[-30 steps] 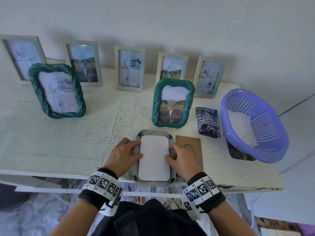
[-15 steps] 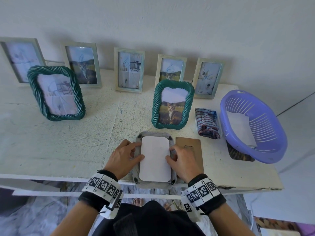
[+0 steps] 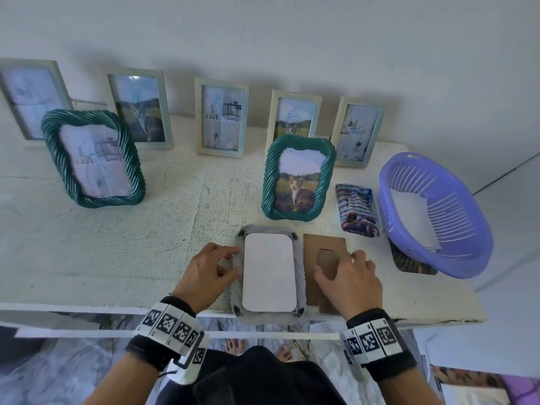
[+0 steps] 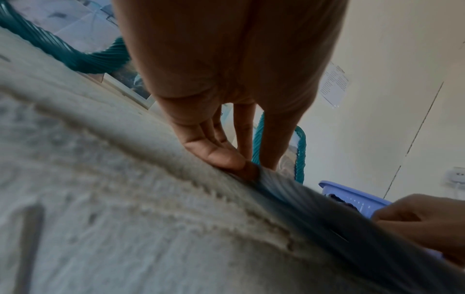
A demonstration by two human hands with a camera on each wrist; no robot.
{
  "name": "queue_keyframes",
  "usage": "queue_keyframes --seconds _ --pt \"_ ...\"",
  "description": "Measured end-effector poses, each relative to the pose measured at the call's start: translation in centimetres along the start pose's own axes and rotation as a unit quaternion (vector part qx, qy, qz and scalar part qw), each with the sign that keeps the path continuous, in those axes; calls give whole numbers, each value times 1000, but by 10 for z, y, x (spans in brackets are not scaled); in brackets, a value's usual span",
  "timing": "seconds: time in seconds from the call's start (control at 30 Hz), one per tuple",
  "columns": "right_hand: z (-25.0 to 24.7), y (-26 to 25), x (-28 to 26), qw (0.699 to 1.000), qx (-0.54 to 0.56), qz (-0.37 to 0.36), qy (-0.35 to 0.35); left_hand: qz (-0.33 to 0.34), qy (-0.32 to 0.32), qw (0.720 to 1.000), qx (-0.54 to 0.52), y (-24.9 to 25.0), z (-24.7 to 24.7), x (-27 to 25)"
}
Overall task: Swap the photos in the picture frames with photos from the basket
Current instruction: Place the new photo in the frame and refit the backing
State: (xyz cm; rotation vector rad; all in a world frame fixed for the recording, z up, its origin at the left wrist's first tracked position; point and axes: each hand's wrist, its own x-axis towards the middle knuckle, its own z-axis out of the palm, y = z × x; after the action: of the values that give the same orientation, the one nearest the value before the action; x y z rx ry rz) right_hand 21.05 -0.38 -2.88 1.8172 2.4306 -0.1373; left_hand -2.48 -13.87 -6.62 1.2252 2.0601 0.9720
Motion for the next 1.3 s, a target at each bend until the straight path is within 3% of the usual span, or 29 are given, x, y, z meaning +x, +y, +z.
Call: queue_keyframes --seconds 0.27,0.43,0.7,1.3 --pt "1 9 2 991 119 49 -39 9 -27 1000 0 -3 -3 2" --pt "-11 4 -4 982 185 34 10 11 -32 999 -8 -4 -2 3" --pt "-13 -65 -28 990 91 -108 -6 27 -35 999 15 -2 0 5" --pt "-1 -81 -20 986 96 -131 -35 19 -39 999 27 -1 1 5"
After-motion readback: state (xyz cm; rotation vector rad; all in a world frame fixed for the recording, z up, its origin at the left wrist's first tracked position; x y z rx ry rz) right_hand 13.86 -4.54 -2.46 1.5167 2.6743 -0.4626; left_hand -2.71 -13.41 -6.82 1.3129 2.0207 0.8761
